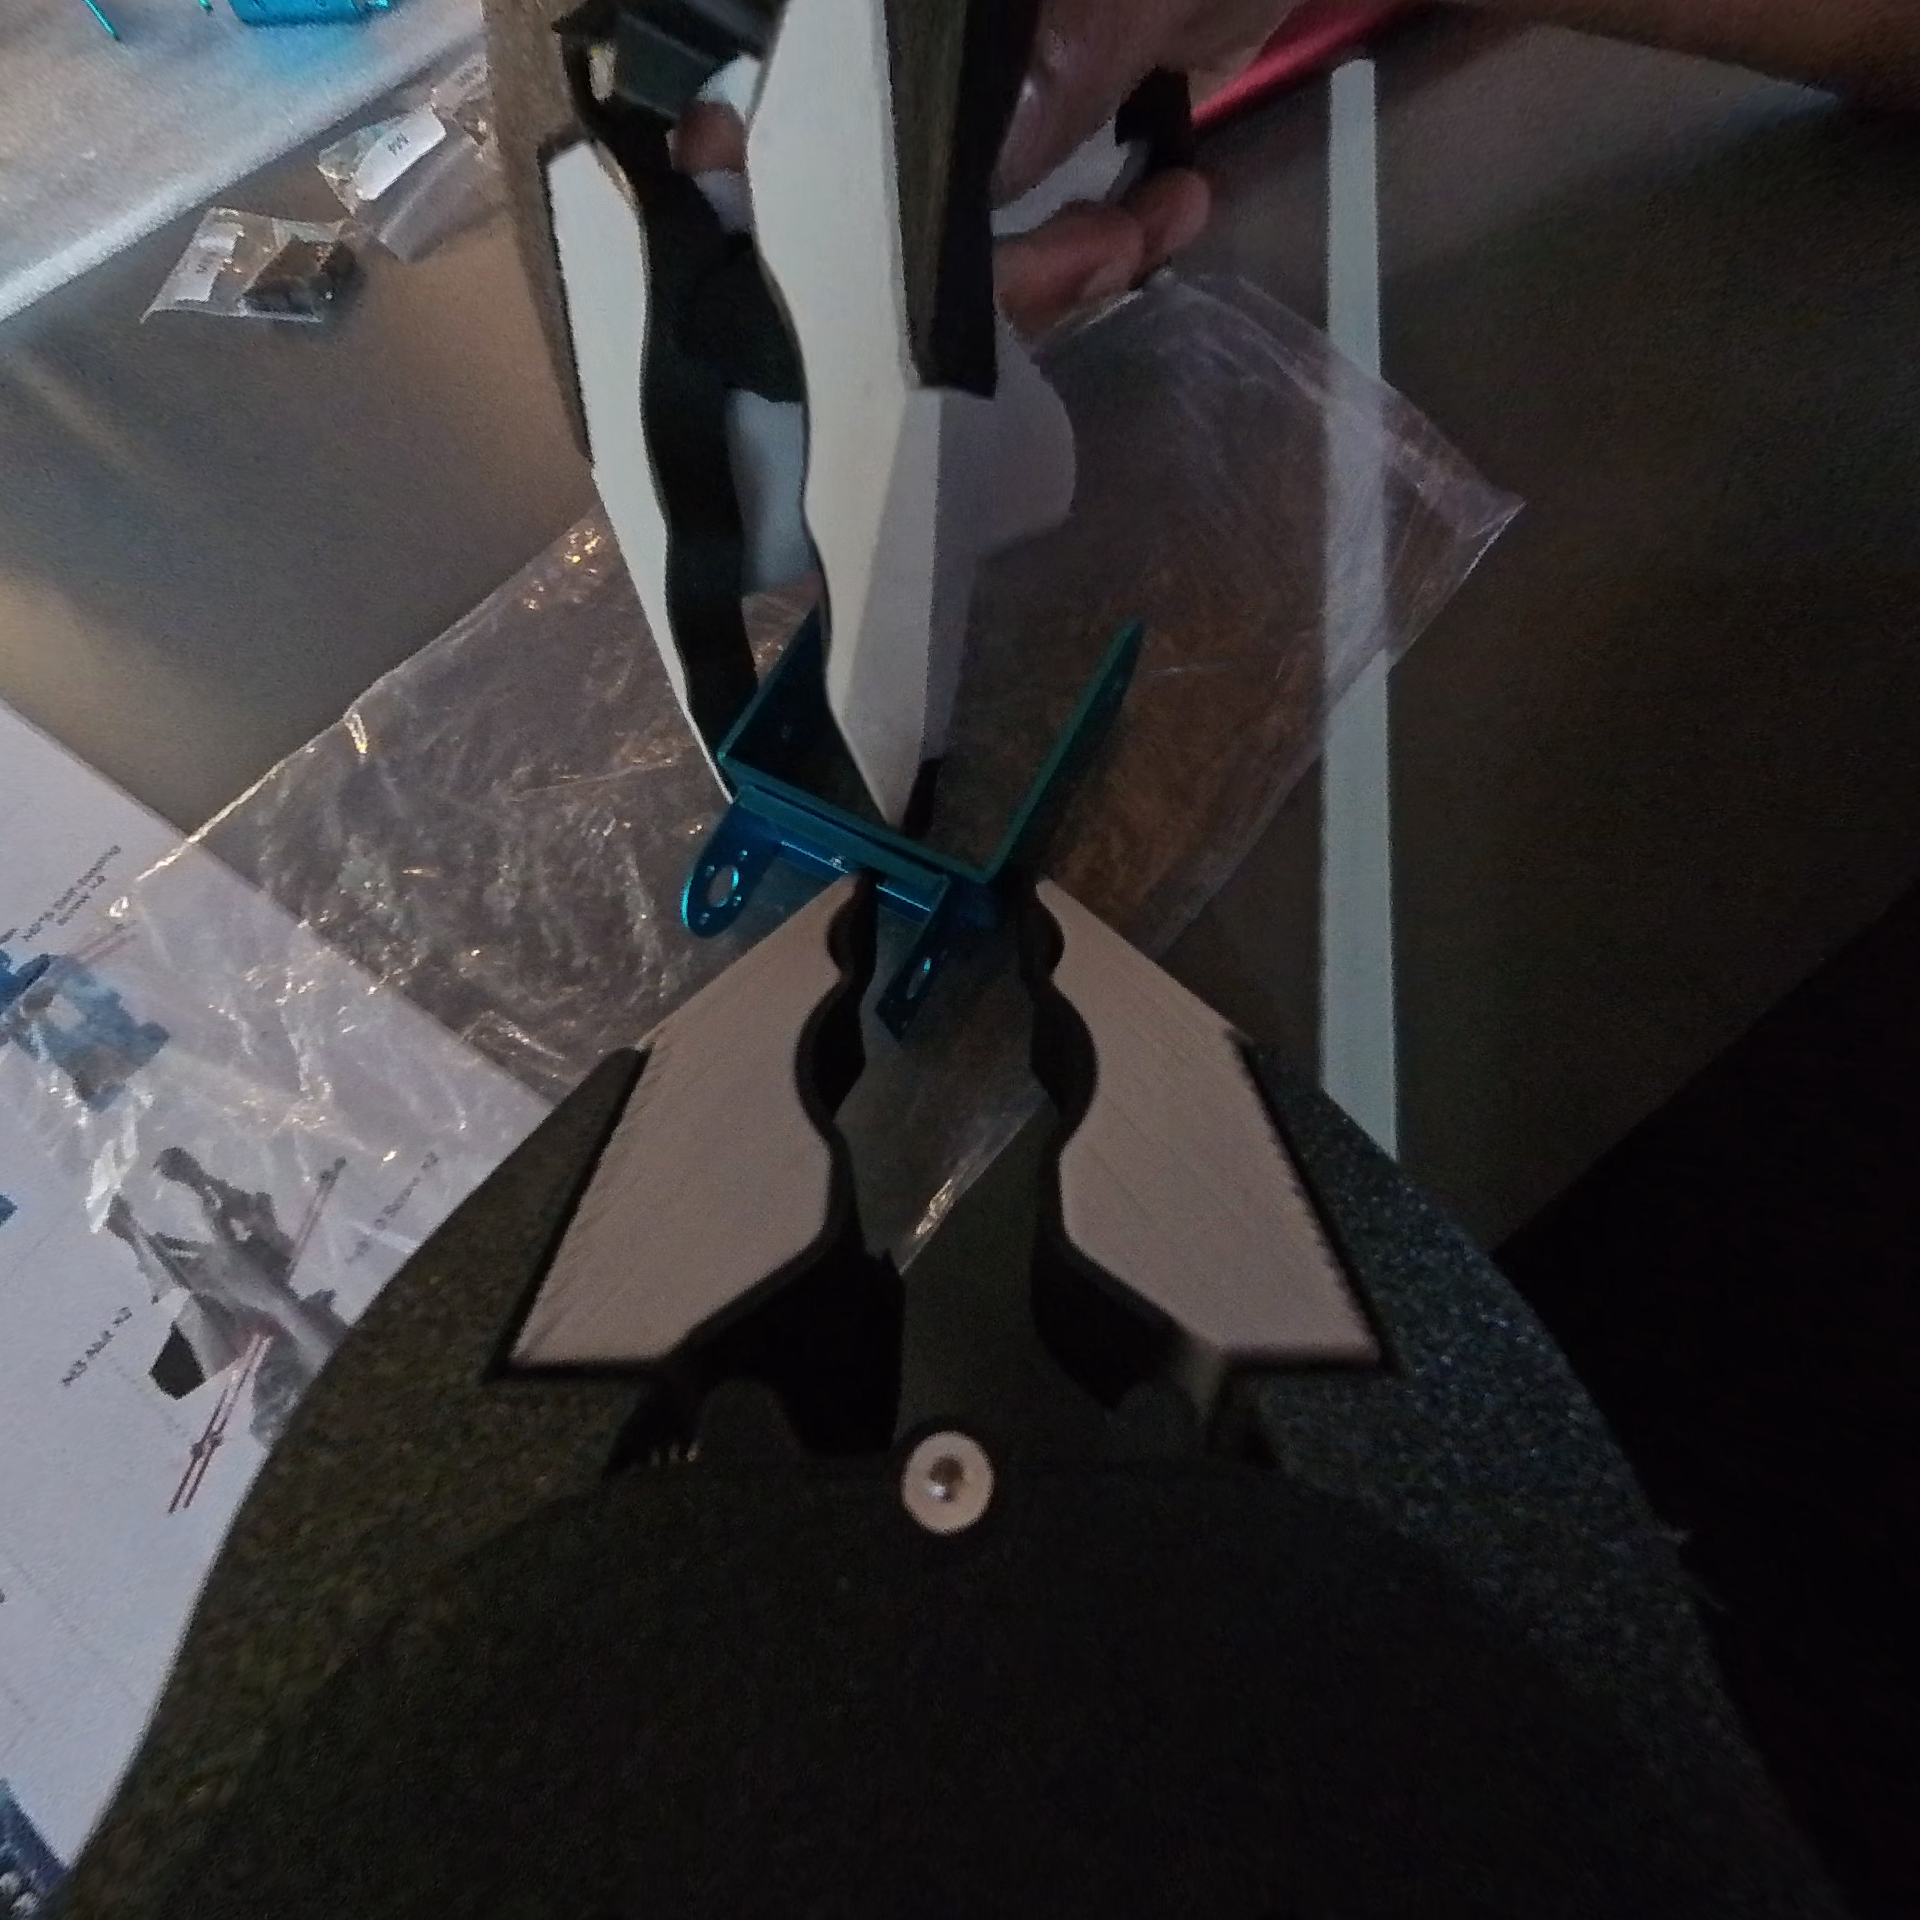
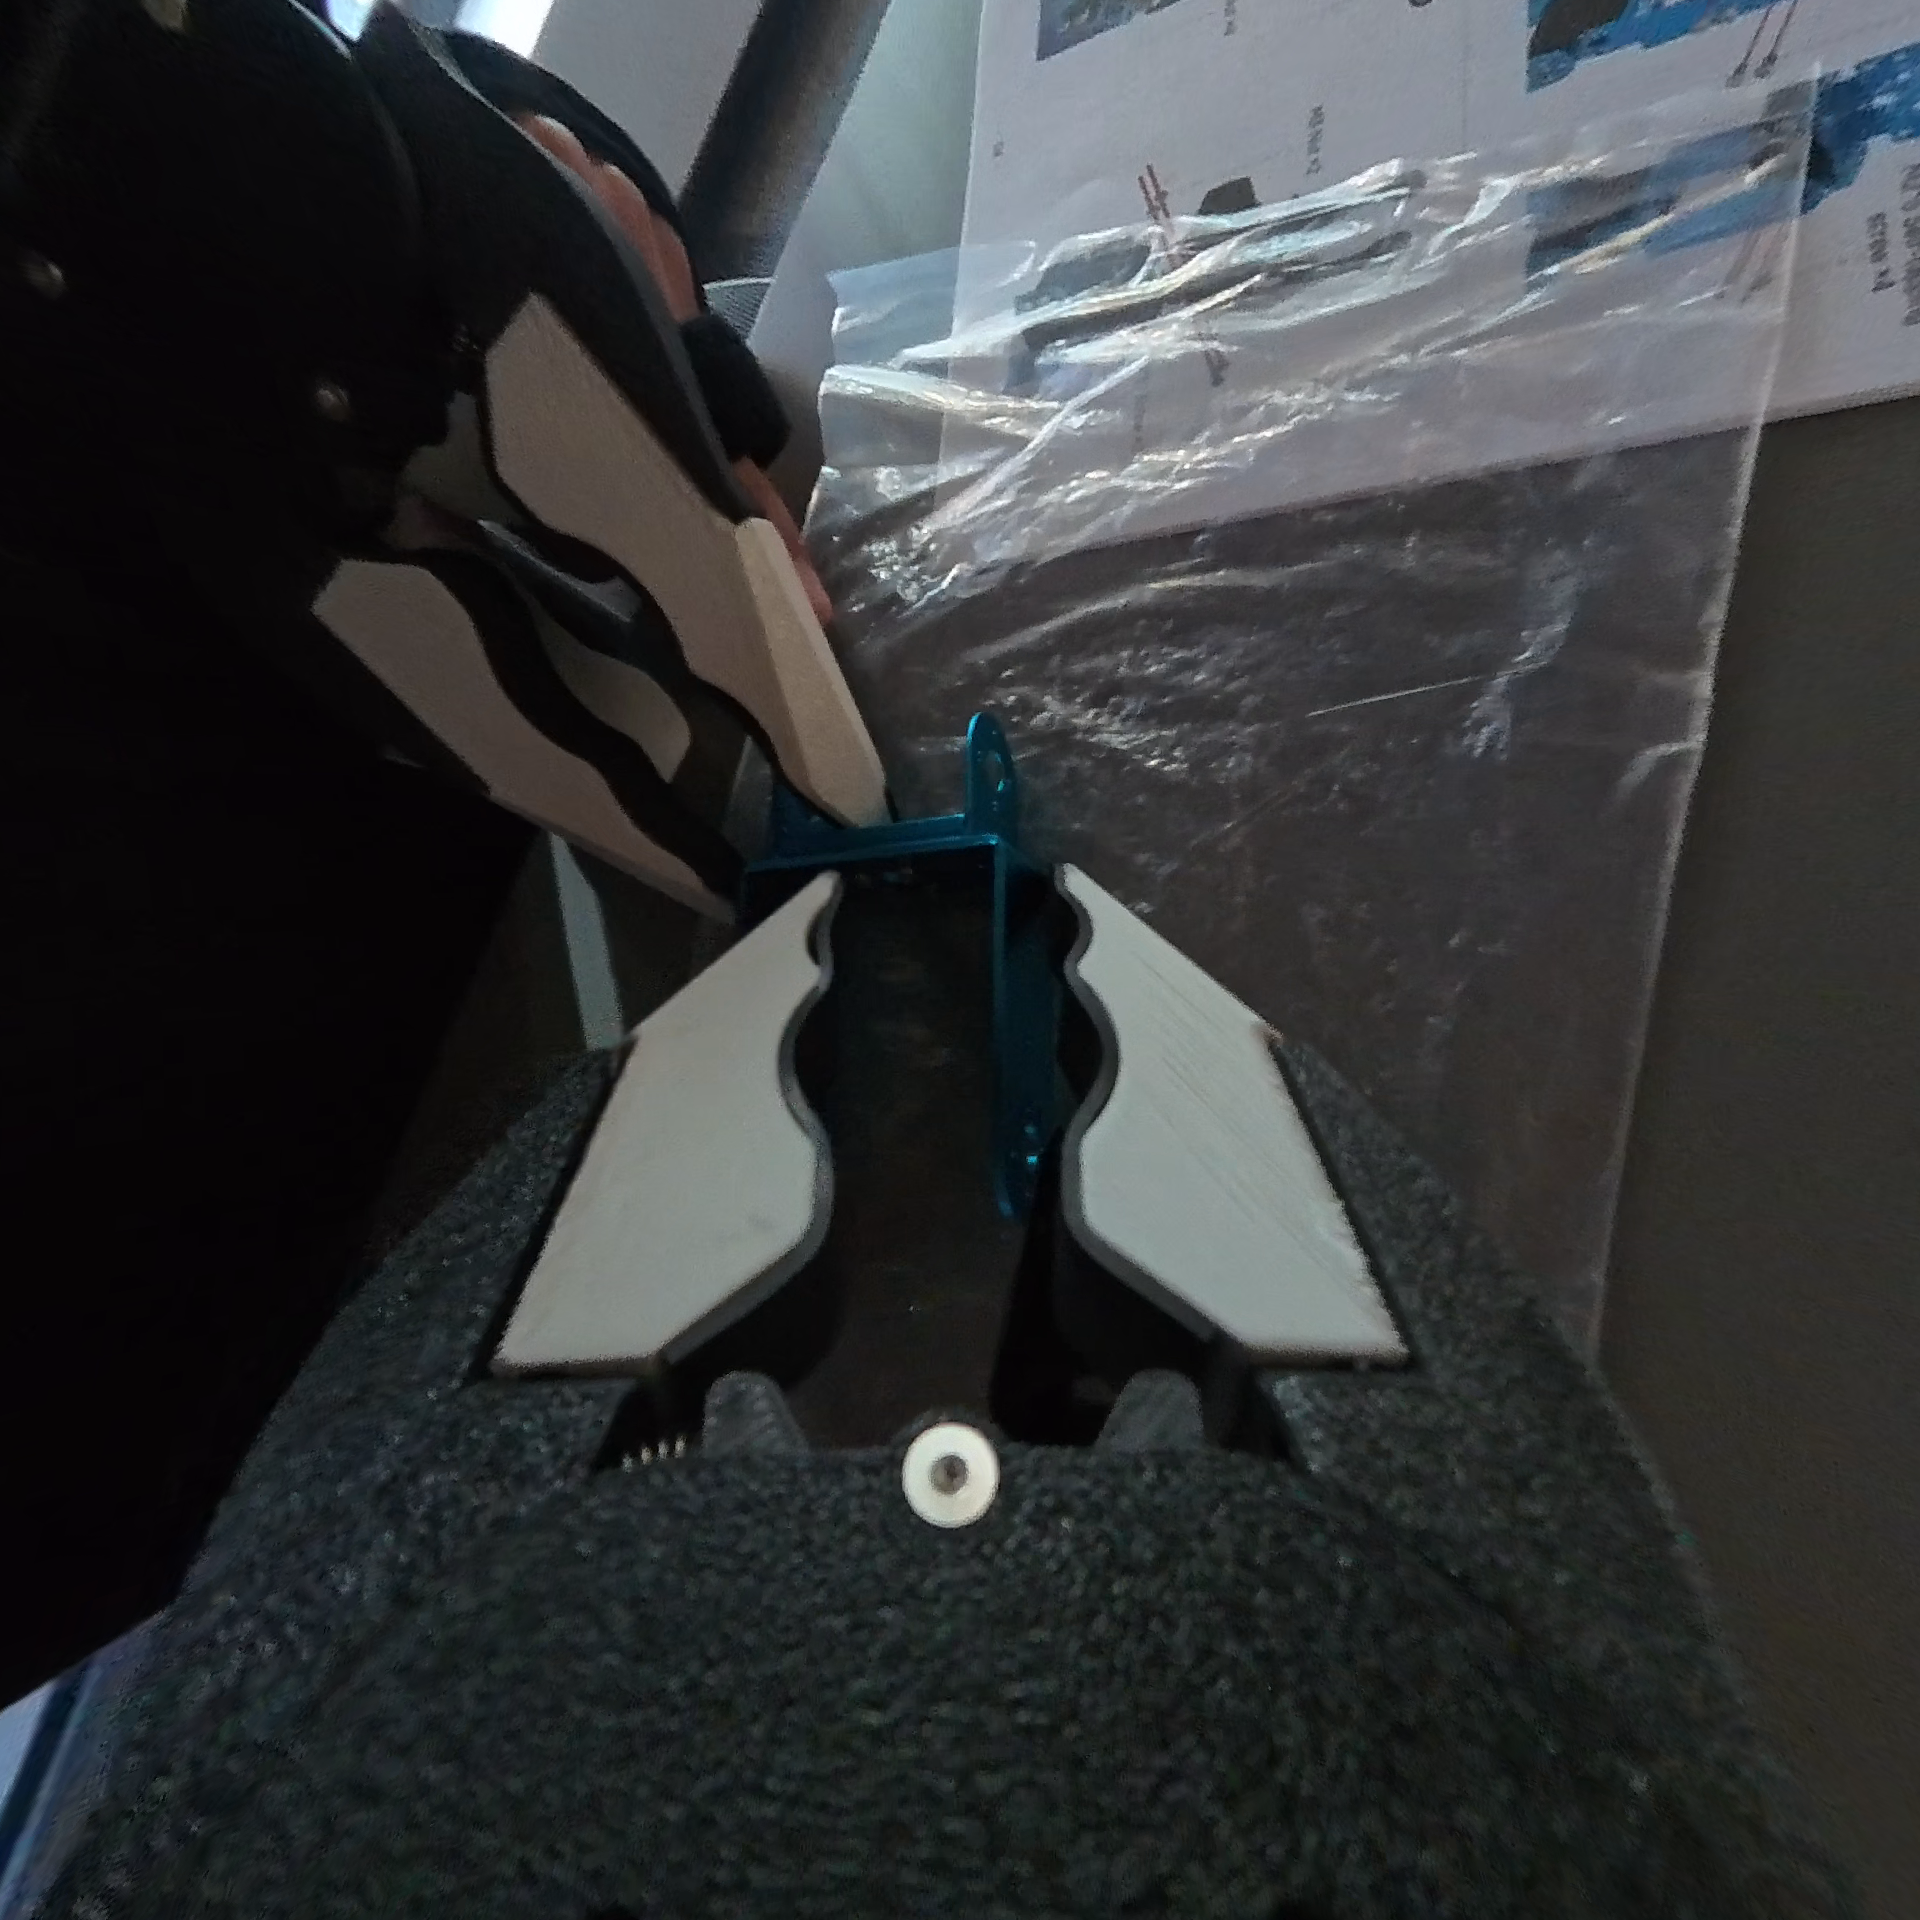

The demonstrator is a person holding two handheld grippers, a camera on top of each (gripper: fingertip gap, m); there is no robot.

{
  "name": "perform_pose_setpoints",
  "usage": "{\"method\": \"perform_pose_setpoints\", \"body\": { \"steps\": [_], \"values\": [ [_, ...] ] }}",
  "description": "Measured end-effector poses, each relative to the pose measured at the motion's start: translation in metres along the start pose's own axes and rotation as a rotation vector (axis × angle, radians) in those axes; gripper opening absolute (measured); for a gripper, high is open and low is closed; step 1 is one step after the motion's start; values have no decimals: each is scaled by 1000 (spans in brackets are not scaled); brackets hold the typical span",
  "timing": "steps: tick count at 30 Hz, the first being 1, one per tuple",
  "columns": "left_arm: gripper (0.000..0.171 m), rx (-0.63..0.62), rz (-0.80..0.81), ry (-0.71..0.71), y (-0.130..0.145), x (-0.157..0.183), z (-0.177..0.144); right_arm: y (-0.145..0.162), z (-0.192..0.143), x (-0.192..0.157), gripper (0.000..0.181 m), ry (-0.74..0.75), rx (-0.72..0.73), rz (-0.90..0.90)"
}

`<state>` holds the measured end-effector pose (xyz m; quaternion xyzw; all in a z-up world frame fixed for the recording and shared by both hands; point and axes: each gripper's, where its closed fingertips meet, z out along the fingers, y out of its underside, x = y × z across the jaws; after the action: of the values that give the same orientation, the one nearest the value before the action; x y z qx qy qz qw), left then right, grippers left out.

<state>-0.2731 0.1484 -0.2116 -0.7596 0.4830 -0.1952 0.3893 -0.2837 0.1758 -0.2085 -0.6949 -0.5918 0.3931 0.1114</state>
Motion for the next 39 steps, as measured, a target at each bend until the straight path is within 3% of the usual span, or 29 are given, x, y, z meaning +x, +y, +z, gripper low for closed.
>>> {"method": "perform_pose_setpoints", "body": {
  "steps": [7, 15, 16, 18, 25, 31, 35, 39],
  "values": [
    [27, 0, -1, 1, 0, 0, 0, -1, -1, 2, 30, -39, 28, 63],
    [27, 0, 1, 10, 0, 2, 0, 1, -2, -1, 35, -35, 11, 38],
    [27, -1, 2, 9, 0, 1, 0, 0, -2, -5, 46, -69, 13, 42],
    [27, -1, 2, 7, 0, 1, 0, 0, -3, -6, 47, -101, 24, 67],
    [27, -1, 3, 3, 0, 1, 0, 1, 1, -1, 39, 31, -22, -20],
    [27, -1, 4, 3, 0, 1, 0, -1, -1, 2, 30, -50, 26, 82],
    [27, -2, 4, 5, 0, 1, 0, 0, -2, -7, 46, -72, 12, 49],
    [27, -2, 7, 4, 0, 1, 0, 0, -1, -5, 46, -49, 3, 36]
  ]
}}
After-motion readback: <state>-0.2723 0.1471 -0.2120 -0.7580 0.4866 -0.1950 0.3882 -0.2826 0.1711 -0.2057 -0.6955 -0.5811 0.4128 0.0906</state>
